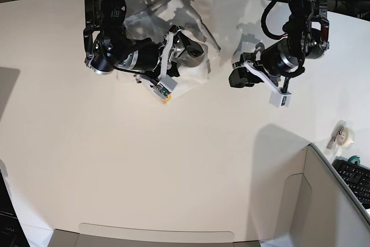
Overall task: Layout the t-shirt on the table in an organized manner, then fold the t-shirt properly
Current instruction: 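Release the fabric and spread both grippers apart from the bundle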
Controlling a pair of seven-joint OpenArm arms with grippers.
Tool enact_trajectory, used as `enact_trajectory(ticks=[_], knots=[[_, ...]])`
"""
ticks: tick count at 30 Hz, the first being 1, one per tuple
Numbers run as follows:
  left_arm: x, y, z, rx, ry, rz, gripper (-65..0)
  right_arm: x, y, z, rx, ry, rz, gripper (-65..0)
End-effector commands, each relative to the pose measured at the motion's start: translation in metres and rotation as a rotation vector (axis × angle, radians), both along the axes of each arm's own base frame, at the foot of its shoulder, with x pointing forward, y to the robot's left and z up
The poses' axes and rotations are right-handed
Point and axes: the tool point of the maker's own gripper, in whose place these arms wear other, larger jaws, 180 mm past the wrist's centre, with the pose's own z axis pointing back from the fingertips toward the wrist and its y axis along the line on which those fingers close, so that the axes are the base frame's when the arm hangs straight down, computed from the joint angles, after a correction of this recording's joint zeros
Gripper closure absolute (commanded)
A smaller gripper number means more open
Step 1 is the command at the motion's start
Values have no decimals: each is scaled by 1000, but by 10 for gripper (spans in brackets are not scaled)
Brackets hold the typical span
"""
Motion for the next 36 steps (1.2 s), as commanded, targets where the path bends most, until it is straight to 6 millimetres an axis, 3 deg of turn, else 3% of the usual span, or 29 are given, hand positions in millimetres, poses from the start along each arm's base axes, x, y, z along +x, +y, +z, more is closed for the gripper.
enact_trajectory(ticks=[1,4,9,11,15,18,22,23,25,27,32,36], knots=[[6,1,10,-7,-31,4,-194,8,5,17,43,-49,7,-436],[6,2,10,-5,-31,6,-194,8,6,21,67,-52,15,-436],[6,2,10,-6,-32,8,-193,18,14,52,194,-92,32,-437],[5,2,9,-6,-30,10,-193,29,6,64,241,-111,-6,-437],[4,3,4,-6,-18,12,-192,60,-43,84,307,-163,-178,-435],[4,4,3,-6,-14,13,-192,78,-108,84,270,-201,-360,-434],[-2,2,-2,-7,4,8,-192,77,-189,56,160,-154,-575,-403],[-3,1,-2,-7,5,7,-192,72,-201,42,123,-118,-601,-354],[-3,1,-2,-7,4,4,-192,63,-215,21,51,-61,-624,-190],[-3,1,-2,-7,3,3,-190,53,-224,0,-21,-7,-642,0],[-3,1,-3,-6,9,5,-120,38,-226,-31,-157,69,-663,0],[-13,10,-17,70,38,10,-52,40,-203,-38,-202,79,-587,0]])
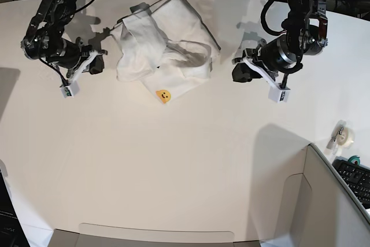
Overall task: Layout the t-shirt on the table in an organized manner, then fold the t-shirt properly
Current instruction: 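Release the fabric and spread both grippers apart from the bundle, then grasp the bundle edges with both grippers and lift them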
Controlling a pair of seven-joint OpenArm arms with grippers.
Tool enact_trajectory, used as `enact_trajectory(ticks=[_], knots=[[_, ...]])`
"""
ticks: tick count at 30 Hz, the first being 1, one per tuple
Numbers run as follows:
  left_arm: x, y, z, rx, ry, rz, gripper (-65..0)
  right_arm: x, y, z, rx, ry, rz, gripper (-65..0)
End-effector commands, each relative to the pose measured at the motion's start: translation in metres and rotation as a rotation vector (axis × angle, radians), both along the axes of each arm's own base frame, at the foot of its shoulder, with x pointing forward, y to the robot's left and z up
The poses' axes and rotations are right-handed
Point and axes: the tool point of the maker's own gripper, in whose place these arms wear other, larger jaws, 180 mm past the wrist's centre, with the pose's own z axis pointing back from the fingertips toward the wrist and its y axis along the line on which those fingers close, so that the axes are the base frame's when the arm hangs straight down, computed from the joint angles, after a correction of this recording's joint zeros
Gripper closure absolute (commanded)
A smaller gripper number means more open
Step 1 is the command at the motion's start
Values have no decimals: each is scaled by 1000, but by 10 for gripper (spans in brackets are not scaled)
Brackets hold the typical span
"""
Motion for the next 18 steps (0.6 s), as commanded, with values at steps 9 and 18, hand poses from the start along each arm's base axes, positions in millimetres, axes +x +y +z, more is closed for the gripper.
enact_trajectory(ticks=[9,18], knots=[[-49,0,-51,314,132,-143,-2,26,44,21,6,-85,155,0],[-62,-24,-63,299,162,-193,-2,28,89,37,47,-135,276,0]])
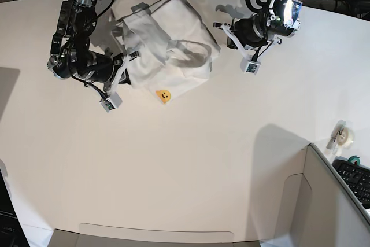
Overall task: Layout the t-shirt on the table in an organized manner, then fold the t-shirt properly
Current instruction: 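Grasp the bundle edges with both grippers and lift them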
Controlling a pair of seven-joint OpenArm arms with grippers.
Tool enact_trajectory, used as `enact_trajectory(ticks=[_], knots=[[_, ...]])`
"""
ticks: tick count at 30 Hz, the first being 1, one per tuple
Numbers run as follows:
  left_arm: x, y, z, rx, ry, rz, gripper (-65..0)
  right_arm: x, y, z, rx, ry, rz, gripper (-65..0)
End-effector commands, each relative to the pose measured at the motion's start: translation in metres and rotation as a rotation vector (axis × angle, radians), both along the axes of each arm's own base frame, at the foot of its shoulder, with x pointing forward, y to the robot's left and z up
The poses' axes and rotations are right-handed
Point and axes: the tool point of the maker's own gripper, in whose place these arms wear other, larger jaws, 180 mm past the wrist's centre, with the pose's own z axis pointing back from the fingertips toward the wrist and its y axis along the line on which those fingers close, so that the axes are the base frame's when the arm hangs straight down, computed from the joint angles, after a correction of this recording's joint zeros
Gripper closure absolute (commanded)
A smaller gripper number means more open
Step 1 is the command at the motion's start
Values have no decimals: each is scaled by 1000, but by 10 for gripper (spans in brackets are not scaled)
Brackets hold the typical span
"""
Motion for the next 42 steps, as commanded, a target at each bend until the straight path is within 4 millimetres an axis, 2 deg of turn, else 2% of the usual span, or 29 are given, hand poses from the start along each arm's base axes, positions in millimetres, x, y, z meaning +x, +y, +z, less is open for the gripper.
enact_trajectory(ticks=[1,5,7,14,17,20,23,27,30,32,35,38,40,42], knots=[[-2,-1,-5,1,20,0,-2,10,12,22,31,-80,34,0],[-5,0,-23,-2,52,27,-2,2,54,42,31,-147,184,0],[-6,2,-28,0,57,34,-2,-8,76,43,32,-151,266,0],[-2,5,-27,3,49,44,-2,-50,145,41,36,-145,551,0],[8,5,-23,6,29,43,-2,-59,159,43,36,-156,617,0],[10,6,-22,5,23,44,-2,-49,151,47,36,-171,578,0],[20,16,-12,8,-17,80,-2,-24,129,58,36,-209,475,0],[46,40,27,6,-170,162,-2,15,76,77,58,-282,241,0],[47,54,58,12,-260,200,-2,33,49,76,46,-281,148,0],[44,43,68,-1,-288,149,-1,41,46,70,47,-258,142,0],[32,5,64,-51,-279,-30,-1,50,54,62,63,-218,158,0],[16,-35,60,-101,-261,-172,-1,61,68,63,59,-218,210,0],[13,-51,62,-125,-267,-212,-1,68,76,63,30,-230,243,0],[18,-61,69,-138,-292,-243,-1,75,82,61,-33,-242,270,0]])
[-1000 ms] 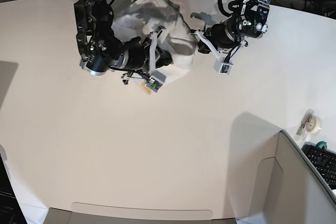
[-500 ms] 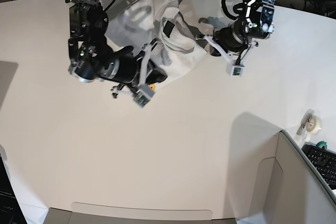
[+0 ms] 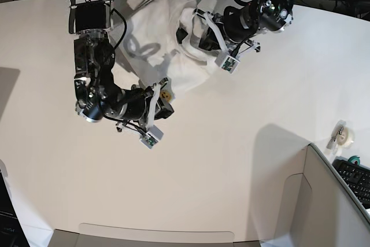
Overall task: Layout the t-shirt on the table in an organized manner, then fold the t-shirt properly
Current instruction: 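Grasp the bundle edges with both grippers and lift them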
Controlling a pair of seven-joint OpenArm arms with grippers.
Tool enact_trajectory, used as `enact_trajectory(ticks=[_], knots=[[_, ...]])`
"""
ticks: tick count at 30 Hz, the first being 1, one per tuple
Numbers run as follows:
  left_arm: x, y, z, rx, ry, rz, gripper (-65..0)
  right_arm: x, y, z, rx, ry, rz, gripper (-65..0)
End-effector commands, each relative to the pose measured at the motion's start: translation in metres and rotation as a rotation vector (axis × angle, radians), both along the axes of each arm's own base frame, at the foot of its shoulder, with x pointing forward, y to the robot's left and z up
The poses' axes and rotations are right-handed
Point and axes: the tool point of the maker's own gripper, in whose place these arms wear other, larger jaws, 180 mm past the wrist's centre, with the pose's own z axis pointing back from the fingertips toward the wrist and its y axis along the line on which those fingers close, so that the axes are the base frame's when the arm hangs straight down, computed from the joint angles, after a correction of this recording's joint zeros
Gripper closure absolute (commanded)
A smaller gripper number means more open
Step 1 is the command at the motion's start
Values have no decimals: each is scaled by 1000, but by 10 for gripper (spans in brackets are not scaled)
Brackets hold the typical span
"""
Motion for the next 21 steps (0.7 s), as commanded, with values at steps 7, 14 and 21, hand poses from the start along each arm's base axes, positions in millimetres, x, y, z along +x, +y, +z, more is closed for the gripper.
enact_trajectory(ticks=[7,14,21], knots=[[44,7,34,-7,-150,35,-1,12,29,-11,-134,-53,55,0],[67,35,49,-28,-183,160,-1,4,42,-15,-165,-58,105,0],[64,-4,92,-427,-168,138,-1,4,40,-24,-165,-38,103,0]])
